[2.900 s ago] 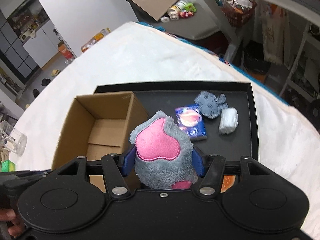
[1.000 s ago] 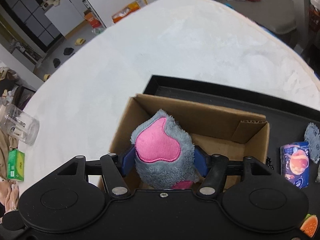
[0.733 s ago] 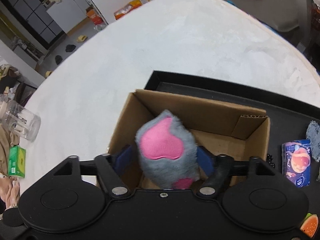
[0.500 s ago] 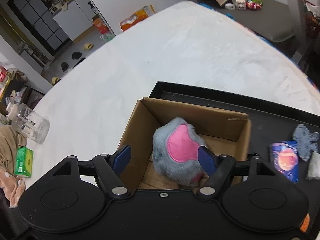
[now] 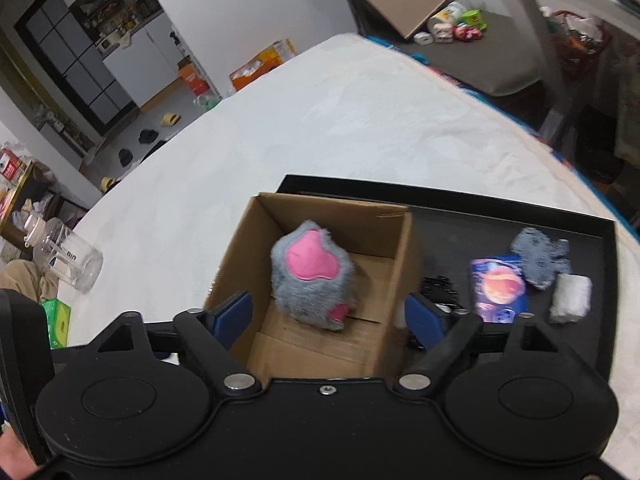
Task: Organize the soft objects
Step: 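Move the right gripper to the plush hamburger and grasp it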
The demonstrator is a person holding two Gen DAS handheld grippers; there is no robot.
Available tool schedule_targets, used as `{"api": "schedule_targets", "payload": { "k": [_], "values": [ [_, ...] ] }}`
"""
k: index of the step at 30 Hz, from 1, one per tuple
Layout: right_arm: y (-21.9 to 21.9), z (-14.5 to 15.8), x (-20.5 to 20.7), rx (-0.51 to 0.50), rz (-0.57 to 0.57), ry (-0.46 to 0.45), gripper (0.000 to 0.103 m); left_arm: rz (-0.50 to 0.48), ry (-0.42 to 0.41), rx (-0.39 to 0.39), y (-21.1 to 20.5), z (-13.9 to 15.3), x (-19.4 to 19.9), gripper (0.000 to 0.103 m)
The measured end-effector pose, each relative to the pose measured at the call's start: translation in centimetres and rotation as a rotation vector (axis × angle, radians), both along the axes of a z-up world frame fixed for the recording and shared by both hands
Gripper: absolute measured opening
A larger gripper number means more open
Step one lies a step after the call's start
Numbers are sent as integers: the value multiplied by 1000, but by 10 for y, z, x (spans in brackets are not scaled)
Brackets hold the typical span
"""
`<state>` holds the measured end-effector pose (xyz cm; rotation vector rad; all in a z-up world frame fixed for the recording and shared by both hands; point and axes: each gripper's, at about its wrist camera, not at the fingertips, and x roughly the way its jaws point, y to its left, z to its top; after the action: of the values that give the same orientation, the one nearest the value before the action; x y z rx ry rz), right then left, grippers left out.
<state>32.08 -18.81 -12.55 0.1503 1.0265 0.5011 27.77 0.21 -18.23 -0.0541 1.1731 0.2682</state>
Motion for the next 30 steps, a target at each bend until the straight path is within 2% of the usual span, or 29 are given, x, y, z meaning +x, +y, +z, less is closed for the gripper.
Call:
{"api": "schedule_targets", "payload": {
  "k": [10,19,30],
  "values": [
    [-55,-12,-19,-7,-112,12,89,-25,16,56,-14,1,-3,70],
    [-94,-45,-35,-12,-236,61,92,-65,32,129,-29,-1,-1,72],
    [-121,-80,-32,-65,-344,134,92,-107,58,180,-50,-5,7,73]
  ]
}}
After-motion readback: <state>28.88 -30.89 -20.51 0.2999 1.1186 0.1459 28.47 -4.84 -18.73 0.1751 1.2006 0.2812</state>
